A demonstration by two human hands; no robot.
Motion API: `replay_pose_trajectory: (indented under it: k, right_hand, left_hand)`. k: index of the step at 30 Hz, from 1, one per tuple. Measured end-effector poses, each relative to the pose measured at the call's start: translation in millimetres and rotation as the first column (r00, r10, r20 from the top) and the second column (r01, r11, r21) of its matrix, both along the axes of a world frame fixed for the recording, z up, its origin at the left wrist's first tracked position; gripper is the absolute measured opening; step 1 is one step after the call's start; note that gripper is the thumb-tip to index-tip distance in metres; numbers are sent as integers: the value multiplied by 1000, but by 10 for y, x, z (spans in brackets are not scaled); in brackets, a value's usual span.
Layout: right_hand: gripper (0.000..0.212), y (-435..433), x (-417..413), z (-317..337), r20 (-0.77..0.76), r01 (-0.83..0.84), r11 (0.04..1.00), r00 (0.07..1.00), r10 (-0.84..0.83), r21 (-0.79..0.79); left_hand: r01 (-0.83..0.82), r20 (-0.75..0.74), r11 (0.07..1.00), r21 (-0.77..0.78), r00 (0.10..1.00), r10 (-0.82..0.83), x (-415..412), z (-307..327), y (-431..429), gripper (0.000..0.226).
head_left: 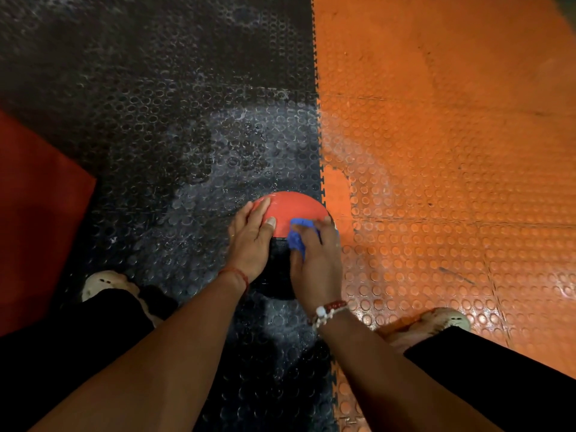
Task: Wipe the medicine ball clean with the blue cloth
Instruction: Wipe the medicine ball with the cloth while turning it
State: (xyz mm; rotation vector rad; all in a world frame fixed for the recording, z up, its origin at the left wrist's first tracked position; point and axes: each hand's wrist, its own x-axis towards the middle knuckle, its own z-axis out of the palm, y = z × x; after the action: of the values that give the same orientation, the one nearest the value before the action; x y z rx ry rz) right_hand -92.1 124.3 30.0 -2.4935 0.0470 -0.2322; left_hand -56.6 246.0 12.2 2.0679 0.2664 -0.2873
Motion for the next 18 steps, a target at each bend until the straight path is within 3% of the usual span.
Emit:
replay_pose_trajectory:
  k: [4, 10, 15, 18]
  right_hand:
    - [35, -160, 337, 54, -9, 33, 999, 999, -33, 4]
    - [35, -253, 128, 1, -24, 290, 952, 957, -289, 98]
    - [38, -32, -2, 33, 38, -14, 998, 999, 17, -66]
    - [38, -72, 316, 43, 21, -17, 997, 1000, 19, -72]
  left_hand:
    - [10, 14, 1000, -20, 1000, -10, -16, -17, -8, 43]
    - [3, 17, 999, -38, 1000, -2, 19, -35, -85, 43]
    - [55, 53, 998, 2, 997, -55, 22, -77, -15, 43]
    - [59, 50, 998, -13, 997, -59, 10, -78, -15, 42]
